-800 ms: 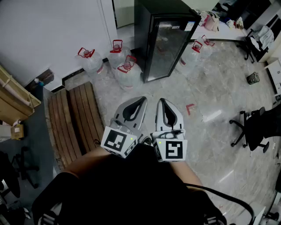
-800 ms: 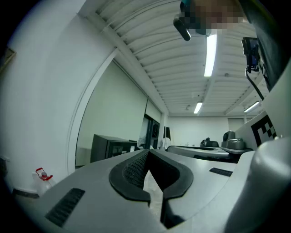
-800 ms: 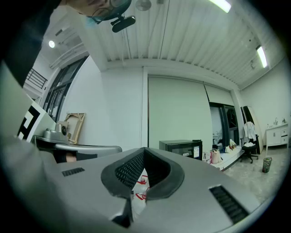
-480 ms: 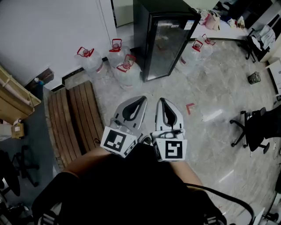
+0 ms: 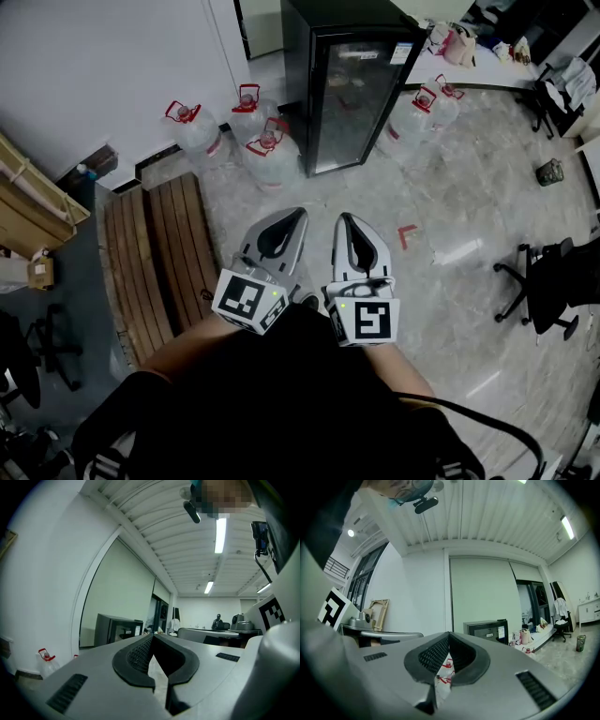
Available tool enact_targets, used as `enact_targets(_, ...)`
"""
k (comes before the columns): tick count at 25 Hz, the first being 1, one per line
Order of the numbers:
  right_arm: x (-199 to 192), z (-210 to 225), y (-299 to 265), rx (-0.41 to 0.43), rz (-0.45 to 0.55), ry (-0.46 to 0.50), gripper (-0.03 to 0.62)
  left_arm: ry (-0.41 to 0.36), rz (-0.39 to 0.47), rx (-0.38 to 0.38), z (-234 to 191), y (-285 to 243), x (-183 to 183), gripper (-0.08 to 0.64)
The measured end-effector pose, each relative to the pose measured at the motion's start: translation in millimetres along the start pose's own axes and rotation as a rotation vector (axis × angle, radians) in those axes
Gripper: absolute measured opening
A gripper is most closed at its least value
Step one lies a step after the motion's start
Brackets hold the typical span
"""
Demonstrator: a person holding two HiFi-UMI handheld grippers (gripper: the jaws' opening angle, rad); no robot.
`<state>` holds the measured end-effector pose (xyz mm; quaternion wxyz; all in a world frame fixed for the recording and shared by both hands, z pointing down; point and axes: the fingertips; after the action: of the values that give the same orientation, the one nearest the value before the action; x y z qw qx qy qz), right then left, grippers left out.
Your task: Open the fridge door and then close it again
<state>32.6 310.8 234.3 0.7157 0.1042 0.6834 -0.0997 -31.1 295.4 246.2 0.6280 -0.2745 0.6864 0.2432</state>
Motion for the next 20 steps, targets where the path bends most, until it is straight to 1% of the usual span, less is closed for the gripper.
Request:
enact_targets(5, -8.6, 15.8, -23.0, 0.016, -0.006, -0.003, 0.015, -0.024, -0.027, 0.052, -20.3, -25.7, -8.4, 0.008)
enact_targets(10, -25.8, 31.1, -72.4, 0.025, -0.034, 0.002, 0.015, -0.022, -0.037, 0.07, -59.7, -63.1, -21.8, 0.008)
enact_targets(13, -38.7, 39.4, -112.9, 0.039, -0.059, -0.001, 0.015, -0.002, -0.038, 0.079, -96.4, -96.9, -30.4, 0.008)
enact_targets(15, -46.0, 45.8, -146.9, 0.043, -0.072, -0.014, 0.015, -0.004, -0.038, 0.078, -126.6, -125.1, -35.3, 0.008)
enact_targets(18, -54.6, 60.8, -204.2, 0.022, -0.092, -0.032, 0.015, 0.009, -0.054, 0.073, -174.7, -171.3, -44.1, 0.008)
enact_targets(20, -51.9, 73.5, -242.3, -0.005, -0.087, -0.037, 0.015, -0.013, -0.066, 0.056, -200.5, -201.5, -43.2, 0.008)
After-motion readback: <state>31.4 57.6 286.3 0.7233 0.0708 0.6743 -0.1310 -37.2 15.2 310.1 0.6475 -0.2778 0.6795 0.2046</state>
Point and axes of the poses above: the fingertips, and each gripper's own axes: y backward along the fingers, z to its right, x out of its top, and after that the axes turned 2 degrees about -y, right-handed
